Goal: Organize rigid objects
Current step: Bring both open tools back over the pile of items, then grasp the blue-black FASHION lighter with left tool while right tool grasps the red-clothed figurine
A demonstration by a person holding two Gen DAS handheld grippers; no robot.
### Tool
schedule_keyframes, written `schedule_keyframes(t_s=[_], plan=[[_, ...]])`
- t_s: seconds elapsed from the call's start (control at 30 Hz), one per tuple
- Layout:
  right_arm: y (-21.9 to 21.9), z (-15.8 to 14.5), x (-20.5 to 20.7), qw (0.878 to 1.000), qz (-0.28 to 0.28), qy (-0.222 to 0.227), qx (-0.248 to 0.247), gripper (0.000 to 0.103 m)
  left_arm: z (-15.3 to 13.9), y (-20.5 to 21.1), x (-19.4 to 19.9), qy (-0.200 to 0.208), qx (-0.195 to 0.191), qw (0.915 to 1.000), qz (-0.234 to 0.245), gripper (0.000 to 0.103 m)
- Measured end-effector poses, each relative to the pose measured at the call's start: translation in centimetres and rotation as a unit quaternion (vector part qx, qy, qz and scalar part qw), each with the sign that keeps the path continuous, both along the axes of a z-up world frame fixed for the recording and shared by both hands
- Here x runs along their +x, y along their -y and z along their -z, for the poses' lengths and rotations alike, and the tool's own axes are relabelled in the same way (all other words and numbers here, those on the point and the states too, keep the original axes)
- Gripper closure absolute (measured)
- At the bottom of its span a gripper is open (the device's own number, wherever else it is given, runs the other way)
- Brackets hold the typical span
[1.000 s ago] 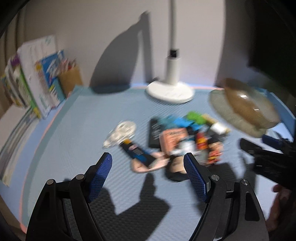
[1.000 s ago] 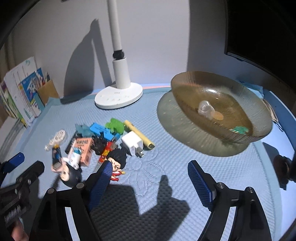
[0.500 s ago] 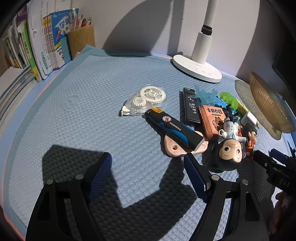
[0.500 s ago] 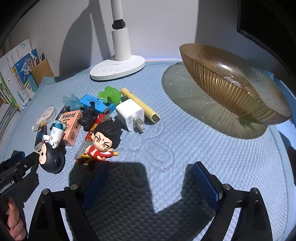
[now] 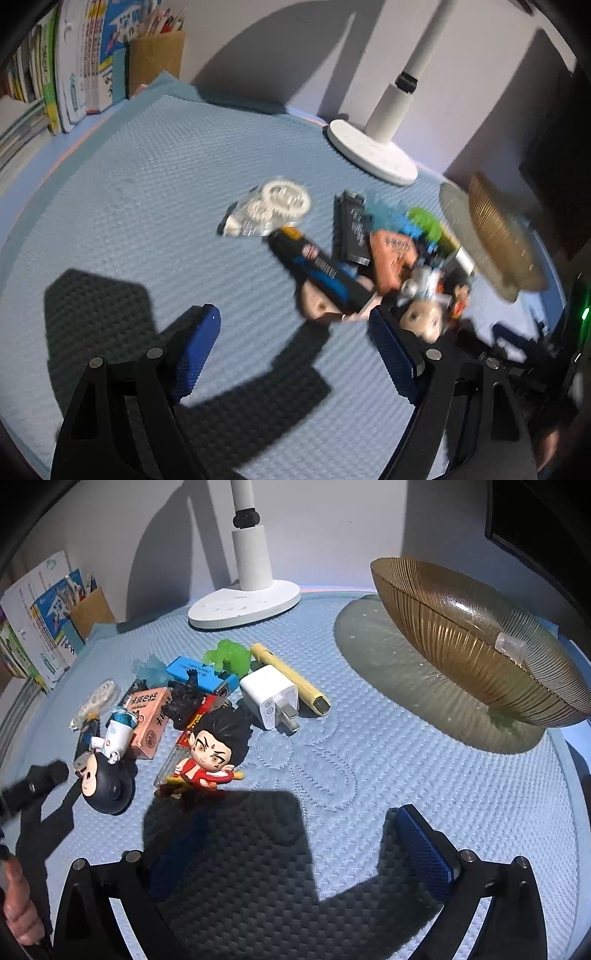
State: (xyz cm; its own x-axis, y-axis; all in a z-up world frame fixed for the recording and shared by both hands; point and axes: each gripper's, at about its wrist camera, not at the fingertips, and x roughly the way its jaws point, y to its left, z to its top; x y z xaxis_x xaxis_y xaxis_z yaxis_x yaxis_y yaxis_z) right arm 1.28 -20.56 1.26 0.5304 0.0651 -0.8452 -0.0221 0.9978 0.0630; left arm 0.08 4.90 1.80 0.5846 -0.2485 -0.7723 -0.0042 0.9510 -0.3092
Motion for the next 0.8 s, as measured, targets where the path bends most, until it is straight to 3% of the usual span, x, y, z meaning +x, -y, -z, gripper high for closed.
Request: schedule_keyframes(t_s=[0.1, 0.23, 0.3, 0.43, 0.47, 0.53, 0.7, 0.8], plan=[[0.5, -0.4, -0.4, 1.0, 0.007, 0.012, 0.013, 0.0, -0.4, 1.6, 2.0, -0.016, 0.039, 0.9991, 0.007, 0.025], [1.1, -1.6, -1.4, 0.999, 0.009, 0.037, 0.036, 0.0, 0.5, 2.7, 4.0, -0.043, 0.034, 0.9984, 0.012, 0.035], [1.0, -1.9, -1.6, 0.999, 0.0, 0.032, 0.043, 0.003, 0.4, 3.1, 4.3, -0.037, 0.048, 0.9981, 0.01, 0.04], [-0.7, -2.3, -1.2, 0.999, -0.024, 0.016, 0.024, 0.026, 0.4, 3.1, 4.4, -0.033, 0.05, 0.9979, 0.025, 0.067], [-1.2, -2.3, -0.9, 0.999, -0.029, 0.009, 0.019, 0.036, 0.3, 2.9, 4.4, -0.031, 0.051, 0.9978, 0.03, 0.072], [-2.0, -2.1, -0.2, 0.999, -0.037, -0.008, 0.031, 0.044, 0.3, 2.0, 4.1, -0.032, 0.042, 0.9978, 0.04, 0.08], [-2.6, -2.0, 1.2, 0.997, -0.034, -0.015, 0.063, 0.046, 0.6, -1.8, 3.3, -0.035, 0.008, 0.997, 0.069, 0.083], [-2.9, -1.9, 1.9, 0.996, -0.028, -0.02, 0.081, 0.046, 0.5, -2.8, 2.9, -0.034, 0.019, 0.9962, 0.077, 0.083]])
